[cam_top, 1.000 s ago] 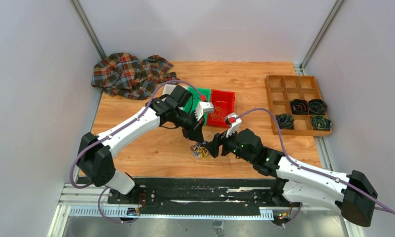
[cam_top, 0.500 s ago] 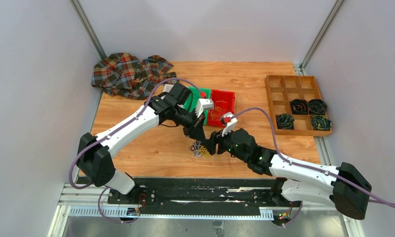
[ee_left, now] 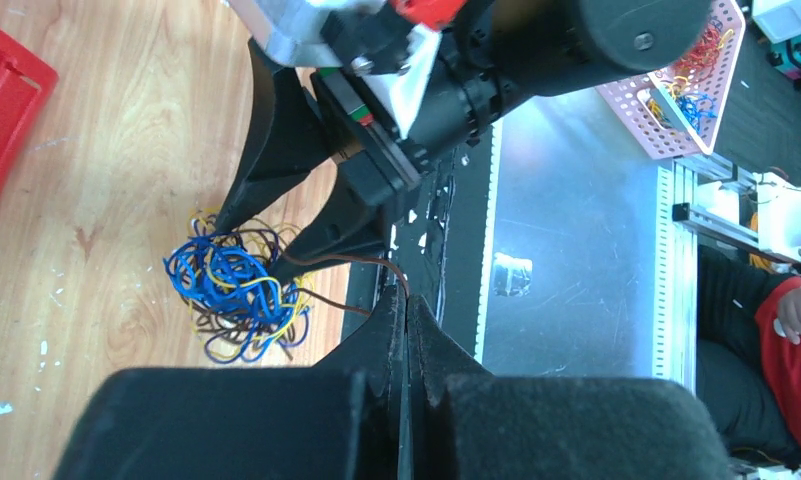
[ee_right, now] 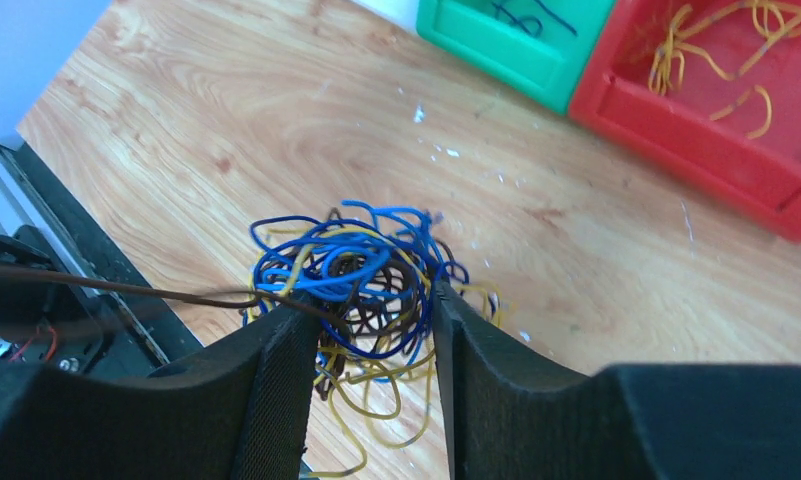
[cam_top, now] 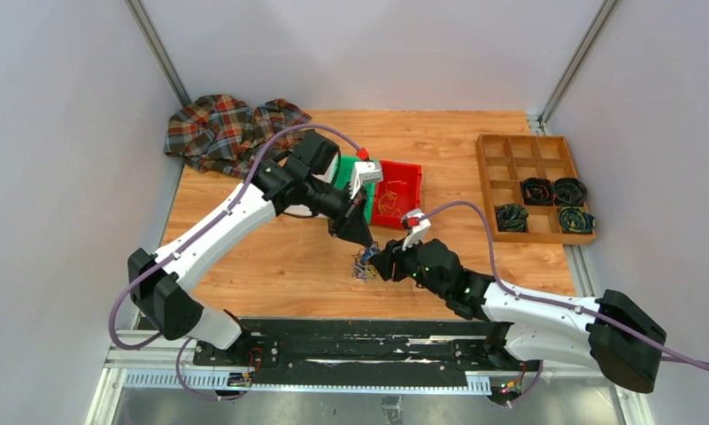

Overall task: Untangle the cables
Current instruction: Untie the cable.

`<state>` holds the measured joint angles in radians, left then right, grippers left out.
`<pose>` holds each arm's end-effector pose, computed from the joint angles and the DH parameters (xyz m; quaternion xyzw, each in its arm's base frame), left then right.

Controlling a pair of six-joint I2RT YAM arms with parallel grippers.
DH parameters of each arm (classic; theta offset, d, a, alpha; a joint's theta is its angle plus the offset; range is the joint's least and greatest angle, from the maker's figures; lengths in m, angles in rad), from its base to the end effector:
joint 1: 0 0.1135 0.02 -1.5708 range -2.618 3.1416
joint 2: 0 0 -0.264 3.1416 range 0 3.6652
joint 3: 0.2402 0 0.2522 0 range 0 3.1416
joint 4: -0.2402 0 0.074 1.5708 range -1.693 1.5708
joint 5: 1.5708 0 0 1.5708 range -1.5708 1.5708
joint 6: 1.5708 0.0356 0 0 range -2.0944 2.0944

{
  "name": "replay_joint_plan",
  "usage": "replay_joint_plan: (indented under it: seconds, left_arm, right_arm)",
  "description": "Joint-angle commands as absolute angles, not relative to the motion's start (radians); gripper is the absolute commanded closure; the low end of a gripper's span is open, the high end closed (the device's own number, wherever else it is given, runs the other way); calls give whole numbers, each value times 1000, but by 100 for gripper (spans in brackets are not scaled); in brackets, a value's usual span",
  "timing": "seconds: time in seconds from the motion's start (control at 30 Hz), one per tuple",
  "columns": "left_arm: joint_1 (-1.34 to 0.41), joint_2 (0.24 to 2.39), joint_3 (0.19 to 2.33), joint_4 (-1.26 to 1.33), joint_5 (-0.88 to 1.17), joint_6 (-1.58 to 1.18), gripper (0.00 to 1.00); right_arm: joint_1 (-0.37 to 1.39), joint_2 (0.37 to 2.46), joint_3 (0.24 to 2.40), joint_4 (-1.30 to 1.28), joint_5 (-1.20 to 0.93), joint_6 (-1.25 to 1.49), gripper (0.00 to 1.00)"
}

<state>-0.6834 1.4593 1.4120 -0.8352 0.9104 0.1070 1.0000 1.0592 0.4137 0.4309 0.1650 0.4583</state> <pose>0.2141 -0.2106 0.3502 0.4624 0.7232 -0.4829 0.1729 0.1287 0.1897 0.2210 -0.1578 0.7617 0.3687 0.5090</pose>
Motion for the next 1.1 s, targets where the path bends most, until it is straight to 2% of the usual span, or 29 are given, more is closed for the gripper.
replay_joint_plan:
  seconds: [0.0,0.37,0.6,0.67,0.83,1.07]
  left_arm:
    - [-692,1412,1510,-916,932,138,99]
    - [-682,1418,1761,-1035,781,202,99]
    - [-678,1419,1870,-1062,691,253,100]
    - [-678,1414,1847,-1062,666,264,100]
    - [-678,1413,1790,-1063,658,267,100]
    - [-678,1419,1777,-1063,669,246,100]
  right_arm:
    - [1009,1021,344,427,230,494,57]
    - [1009,902,230,284,290,528,62]
    - [1010,781,258,125,316,518,62]
    - [1010,713,296,71,316,502,57]
    - [1015,616,413,22,307,441,38]
    - [1052,742,560,74,248,362,31]
